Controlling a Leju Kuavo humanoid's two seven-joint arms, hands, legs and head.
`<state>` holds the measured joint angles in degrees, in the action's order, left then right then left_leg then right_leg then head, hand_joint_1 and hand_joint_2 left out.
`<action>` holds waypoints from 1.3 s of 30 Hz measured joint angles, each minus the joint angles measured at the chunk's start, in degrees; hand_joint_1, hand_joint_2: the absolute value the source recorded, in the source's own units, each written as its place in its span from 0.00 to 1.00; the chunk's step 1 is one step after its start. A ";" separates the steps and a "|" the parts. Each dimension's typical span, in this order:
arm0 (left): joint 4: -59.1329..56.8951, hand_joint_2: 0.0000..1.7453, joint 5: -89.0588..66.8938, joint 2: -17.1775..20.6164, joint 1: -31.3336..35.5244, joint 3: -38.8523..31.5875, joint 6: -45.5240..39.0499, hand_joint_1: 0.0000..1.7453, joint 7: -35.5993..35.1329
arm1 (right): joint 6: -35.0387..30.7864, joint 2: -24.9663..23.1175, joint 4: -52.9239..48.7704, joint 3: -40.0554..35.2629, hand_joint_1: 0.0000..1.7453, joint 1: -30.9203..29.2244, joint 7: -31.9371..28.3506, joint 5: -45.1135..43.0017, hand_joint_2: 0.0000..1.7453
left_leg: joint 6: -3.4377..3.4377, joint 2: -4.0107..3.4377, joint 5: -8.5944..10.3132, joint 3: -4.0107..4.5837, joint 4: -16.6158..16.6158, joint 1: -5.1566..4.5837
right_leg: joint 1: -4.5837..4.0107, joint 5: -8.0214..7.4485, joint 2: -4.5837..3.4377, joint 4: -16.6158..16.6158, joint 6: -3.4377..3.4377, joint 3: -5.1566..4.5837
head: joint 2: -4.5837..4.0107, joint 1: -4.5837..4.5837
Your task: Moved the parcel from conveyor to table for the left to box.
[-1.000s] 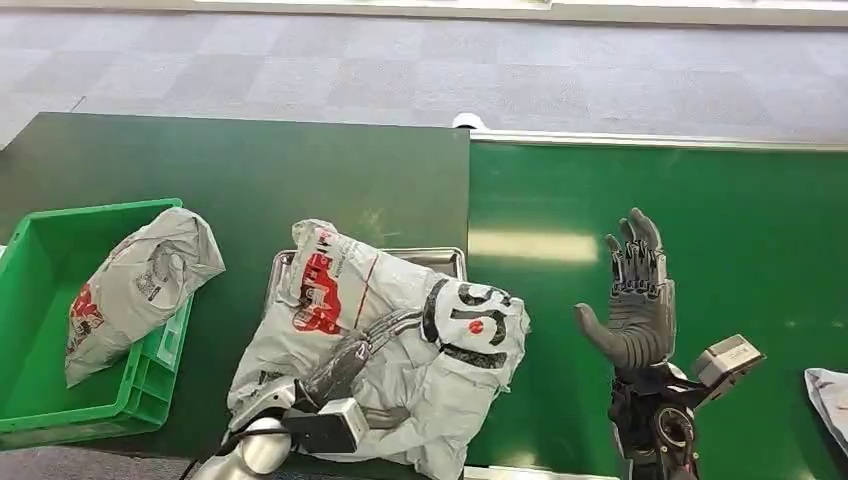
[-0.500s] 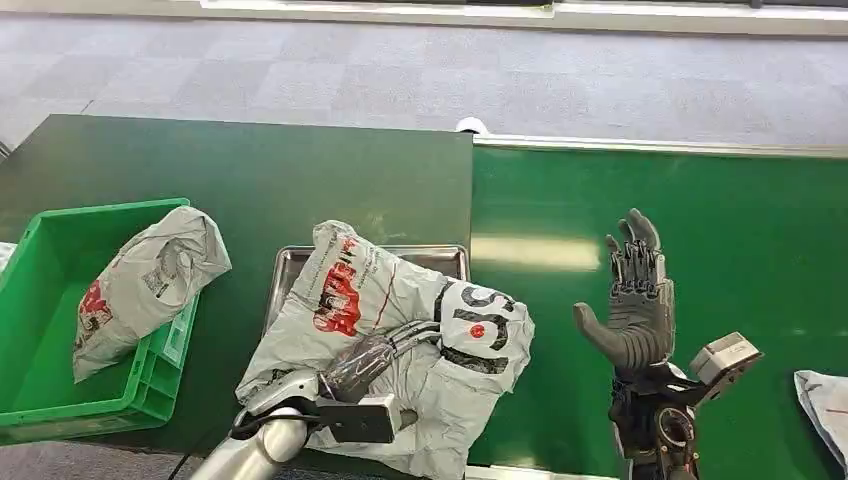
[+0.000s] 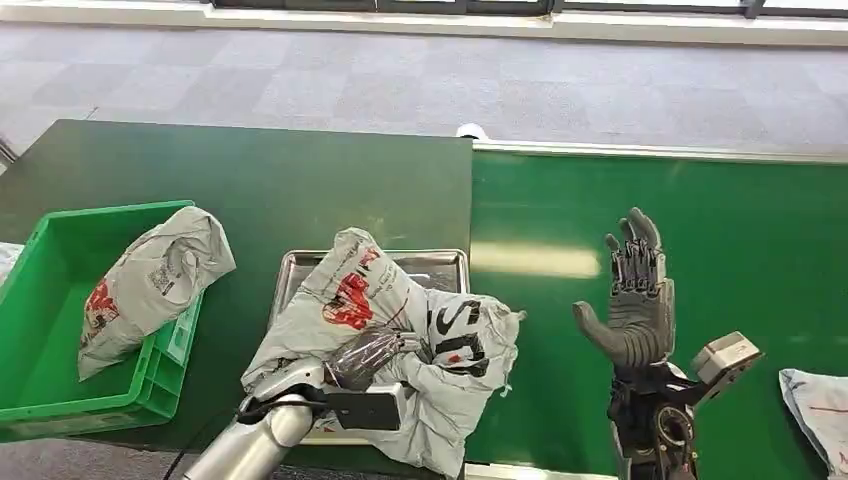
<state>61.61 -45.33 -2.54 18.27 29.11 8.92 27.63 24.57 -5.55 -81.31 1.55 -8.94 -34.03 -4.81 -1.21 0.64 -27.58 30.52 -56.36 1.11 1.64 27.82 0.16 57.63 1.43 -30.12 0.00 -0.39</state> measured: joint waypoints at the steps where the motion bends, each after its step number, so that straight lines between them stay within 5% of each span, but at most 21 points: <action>1: -0.04 1.00 0.00 -0.04 0.07 0.02 0.00 0.88 0.00 | 0.00 -0.02 0.00 0.07 0.00 -0.10 0.02 0.00 1.00 | 0.00 0.00 0.00 0.01 0.00 0.00 | 0.00 0.00 0.00 0.00 0.00 0.00 | 0.00 -0.02; 10: -0.55 1.00 1.21 -0.17 0.35 0.02 -1.97 1.00 2.30 | 0.00 -0.26 -0.02 0.29 0.00 -0.11 0.07 0.00 1.00 | -0.02 -0.02 -0.03 -0.05 0.00 0.00 | 0.00 0.00 -0.02 0.00 0.00 0.10 | 0.00 0.00; 25: 17.36 1.00 31.37 0.31 -7.82 -6.03 -26.71 1.00 12.41 | -0.18 -0.57 -0.68 1.05 0.00 1.18 0.57 -0.70 1.00 | -0.04 -0.18 0.03 1.04 -0.03 0.02 | -0.02 -0.12 -0.18 0.05 -0.06 -1.18 | 0.00 0.00; 39: 29.33 1.00 43.12 1.29 -10.60 -7.76 -19.65 1.00 12.44 | -0.74 -0.57 0.07 0.98 0.00 0.88 0.57 -1.03 1.00 | -0.04 -0.19 0.03 1.21 -0.03 0.02 | -0.02 -0.12 -0.17 0.05 -0.06 -1.36 | 0.00 -0.02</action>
<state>90.95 -2.21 -1.25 7.67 21.35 -10.73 40.06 23.82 -6.12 -81.24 2.54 -8.06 -33.46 -5.84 -1.25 0.45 -27.55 31.72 -56.39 1.12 1.62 27.71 -0.01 57.68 1.37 -31.48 0.00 -0.42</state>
